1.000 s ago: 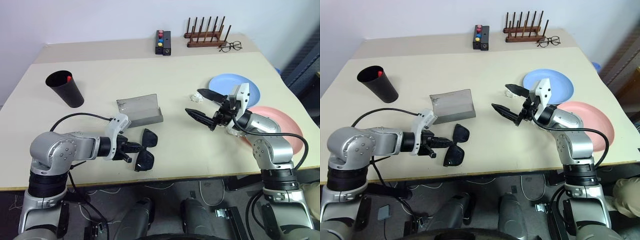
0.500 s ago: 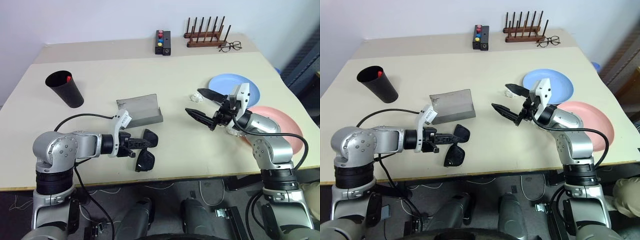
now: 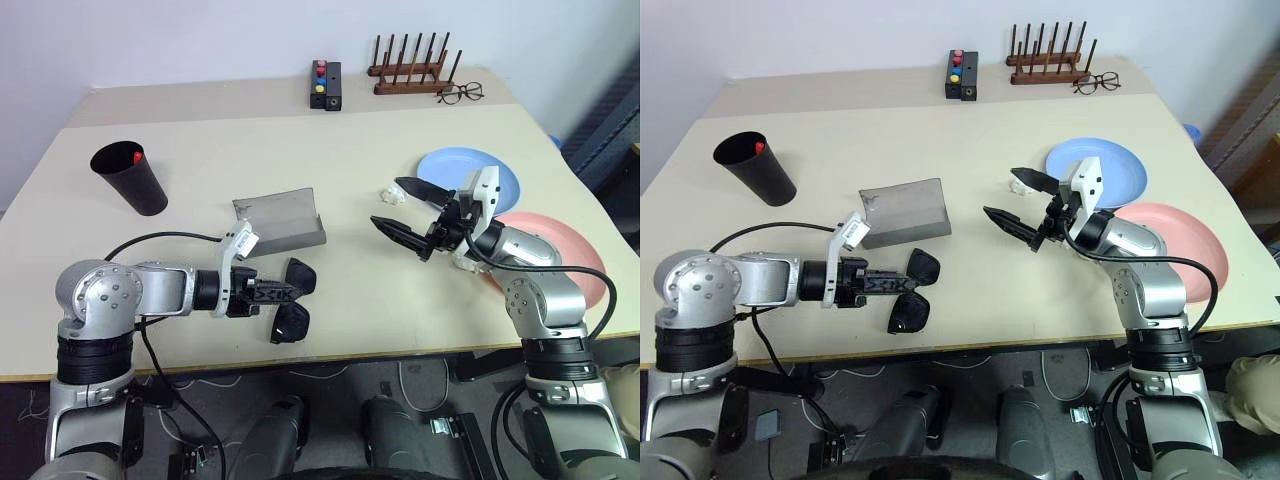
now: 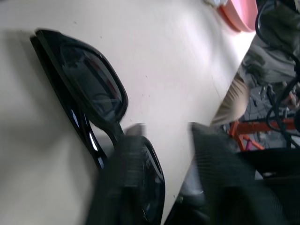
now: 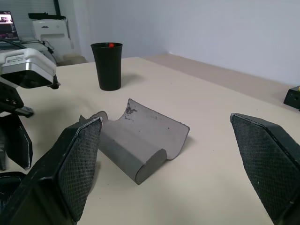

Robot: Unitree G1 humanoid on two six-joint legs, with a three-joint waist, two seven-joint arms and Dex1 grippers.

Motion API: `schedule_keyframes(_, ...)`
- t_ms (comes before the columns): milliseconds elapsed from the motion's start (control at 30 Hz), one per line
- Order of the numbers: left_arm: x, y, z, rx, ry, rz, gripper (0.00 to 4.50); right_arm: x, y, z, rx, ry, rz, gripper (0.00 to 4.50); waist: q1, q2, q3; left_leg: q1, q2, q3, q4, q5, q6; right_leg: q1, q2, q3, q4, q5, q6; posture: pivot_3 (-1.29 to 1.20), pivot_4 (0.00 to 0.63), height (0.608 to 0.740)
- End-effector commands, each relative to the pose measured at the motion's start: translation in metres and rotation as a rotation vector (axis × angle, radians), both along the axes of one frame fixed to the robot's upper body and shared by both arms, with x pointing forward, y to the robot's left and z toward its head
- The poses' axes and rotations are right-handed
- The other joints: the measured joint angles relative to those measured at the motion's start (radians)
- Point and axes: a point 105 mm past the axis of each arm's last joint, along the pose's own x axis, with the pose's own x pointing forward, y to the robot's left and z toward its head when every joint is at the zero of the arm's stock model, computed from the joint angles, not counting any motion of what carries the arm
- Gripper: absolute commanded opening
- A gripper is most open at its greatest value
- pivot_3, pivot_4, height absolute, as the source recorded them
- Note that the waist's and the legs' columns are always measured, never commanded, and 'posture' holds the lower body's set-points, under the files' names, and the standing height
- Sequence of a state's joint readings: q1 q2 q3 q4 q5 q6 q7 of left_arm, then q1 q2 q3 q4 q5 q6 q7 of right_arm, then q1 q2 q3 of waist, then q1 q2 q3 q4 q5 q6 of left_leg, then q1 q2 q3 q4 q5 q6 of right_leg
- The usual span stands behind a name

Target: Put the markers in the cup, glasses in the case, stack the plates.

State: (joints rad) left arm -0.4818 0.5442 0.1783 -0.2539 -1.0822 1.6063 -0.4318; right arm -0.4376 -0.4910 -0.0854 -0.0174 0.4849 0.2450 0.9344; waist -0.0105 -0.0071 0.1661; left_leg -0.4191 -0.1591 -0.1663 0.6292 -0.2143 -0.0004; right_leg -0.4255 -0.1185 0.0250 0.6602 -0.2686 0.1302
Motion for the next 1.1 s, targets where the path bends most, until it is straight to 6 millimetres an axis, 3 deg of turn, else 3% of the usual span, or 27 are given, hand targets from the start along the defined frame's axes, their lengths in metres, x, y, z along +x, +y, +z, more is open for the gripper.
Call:
schedule_keyframes(33,-0.001,0.002,0.003,0.007,0.002,-0.004,3.61,-0.003,-0.002,0.014,0.006,-0.061,-0.005,4.5,0.0,0.0,0.0,0.0,0.0,0.0,0.0,0.0,0.0,0.0,0.0,0.0,0.0,0.0,0.0,0.0,0.15,0.74)
schedule_keyframes(600,-0.002,-0.008,-0.008,-0.015,0.066,0.0,3.61,-0.006,0.002,0.017,0.009,-0.059,-0.011,4.5,0.0,0.0,0.0,0.0,0.0,0.0,0.0,0.0,0.0,0.0,0.0,0.0,0.0,0.0,0.0,0.0,0.15,0.74)
schedule_keyframes(700,-0.001,-0.009,-0.01,-0.017,0.074,0.005,2.79,-0.006,0.001,0.017,0.008,-0.057,-0.013,4.5,0.0,0.0,0.0,0.0,0.0,0.0,0.0,0.0,0.0,0.0,0.0,0.0,0.0,0.0,0.0,0.0,0.15,0.74)
schedule_keyframes(900,-0.001,-0.01,-0.011,-0.017,0.076,0.01,0.02,-0.007,-0.002,0.016,0.007,-0.054,-0.018,4.5,0.0,0.0,0.0,0.0,0.0,0.0,0.0,0.0,0.0,0.0,0.0,0.0,0.0,0.0,0.0,0.0,0.15,0.74)
schedule_keyframes(1100,0.001,-0.01,-0.01,-0.015,0.072,0.015,0.02,-0.006,-0.003,0.014,0.006,-0.052,-0.019,4.5,0.0,0.0,0.0,0.0,0.0,0.0,0.0,0.0,0.0,0.0,0.0,0.0,0.0,0.0,0.0,0.0,0.15,0.74)
